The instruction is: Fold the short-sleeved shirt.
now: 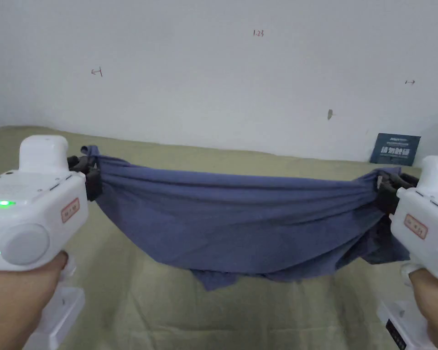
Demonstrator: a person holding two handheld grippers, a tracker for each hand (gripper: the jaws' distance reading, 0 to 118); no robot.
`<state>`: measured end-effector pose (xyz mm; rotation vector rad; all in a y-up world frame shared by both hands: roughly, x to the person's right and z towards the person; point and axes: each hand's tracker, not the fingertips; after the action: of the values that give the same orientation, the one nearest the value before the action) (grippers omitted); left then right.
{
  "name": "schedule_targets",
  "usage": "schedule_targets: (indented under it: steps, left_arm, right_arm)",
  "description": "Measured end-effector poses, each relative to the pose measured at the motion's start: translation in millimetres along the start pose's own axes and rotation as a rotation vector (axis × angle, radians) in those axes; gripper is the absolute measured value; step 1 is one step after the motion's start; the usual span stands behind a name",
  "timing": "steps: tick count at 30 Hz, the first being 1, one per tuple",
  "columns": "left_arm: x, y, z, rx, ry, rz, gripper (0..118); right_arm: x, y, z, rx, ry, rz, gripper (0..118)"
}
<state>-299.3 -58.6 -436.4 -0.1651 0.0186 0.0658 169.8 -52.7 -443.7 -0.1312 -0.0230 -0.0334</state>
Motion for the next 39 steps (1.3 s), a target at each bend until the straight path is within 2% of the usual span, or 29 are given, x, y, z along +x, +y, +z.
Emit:
schedule_targets:
  steps: [3,7,10,14,15,17,18,19,20,21,22,23,24,25,26,30,31,32,33,34,35,36,37,39]
  left_arm:
    - [-4,-50,17,-0.077,0.005,-0.021,3]
    - [-16,-100,44,-0.173,0.014,0.083,3]
    - [-14,-128,67,-0.202,0.016,0.069,3]
    - [-11,-152,100,-0.287,0.034,0.099,3]
    - [-10,-157,106,-0.317,0.043,0.097,3]
    - [-11,-166,120,-0.356,0.071,0.112,6]
    - [-12,-169,126,-0.362,0.068,0.120,12]
    - [-11,-174,132,-0.362,0.072,0.127,28]
    - [-11,-177,138,-0.365,0.078,0.139,56]
    - [-12,-179,142,-0.360,0.084,0.140,56]
    - [-13,-181,144,-0.353,0.102,0.144,68]
    - [-14,-180,149,-0.350,0.104,0.180,94]
    - [-17,-179,154,-0.323,0.078,0.229,107]
    - [-18,-173,162,-0.282,0.062,0.253,107]
    - [-17,-164,170,-0.255,0.066,0.250,107]
    - [-4,-133,220,-0.093,0.078,0.203,106]
    - [2,-128,235,-0.049,0.101,0.170,106]
    - [8,-124,248,-0.029,0.134,0.143,103]
    - [12,-120,258,-0.026,0.151,0.117,96]
    - [15,-120,269,-0.008,0.158,0.087,77]
    - [19,-120,279,0.005,0.171,0.051,26]
    - [23,-122,285,0.010,0.210,0.008,0]
    - [26,-126,291,-0.010,0.278,-0.053,0]
    - [25,-129,296,-0.022,0.215,-0.051,0]
  right_arm:
    - [7,-44,18,-0.078,0.014,-0.017,3]
    - [13,-93,52,-0.132,0.023,-0.017,3]
    - [14,-118,78,-0.216,0.003,-0.031,3]
    - [16,-144,116,-0.280,-0.033,-0.117,3]
    - [16,-148,122,-0.309,-0.039,-0.118,3]
    - [14,-156,137,-0.356,-0.046,-0.105,3]
    - [13,-159,141,-0.379,-0.059,-0.098,4]
    - [13,-162,146,-0.382,-0.069,-0.105,8]
    - [12,-164,151,-0.379,-0.075,-0.112,24]
    - [13,-165,152,-0.384,-0.086,-0.119,24]
    - [15,-165,154,-0.400,-0.100,-0.131,34]
    - [19,-164,156,-0.415,-0.095,-0.149,69]
    - [21,-164,160,-0.425,-0.091,-0.179,98]
    - [23,-159,170,-0.365,-0.083,-0.211,104]
    - [23,-151,180,-0.323,-0.073,-0.218,102]
    - [8,-115,230,-0.120,-0.048,-0.149,102]
    - [2,-108,246,-0.072,-0.045,-0.123,98]
    - [-8,-102,260,-0.028,-0.054,-0.094,84]
    - [-14,-101,271,-0.012,-0.040,-0.055,63]
    - [-20,-100,284,0.005,-0.052,-0.004,34]
    - [-28,-100,294,0.006,-0.075,0.046,0]
    - [-35,-103,301,0.017,-0.080,0.067,0]
    - [-37,-107,312,0.040,-0.085,0.079,0]
    - [-37,-113,321,0.025,-0.033,0.063,0]
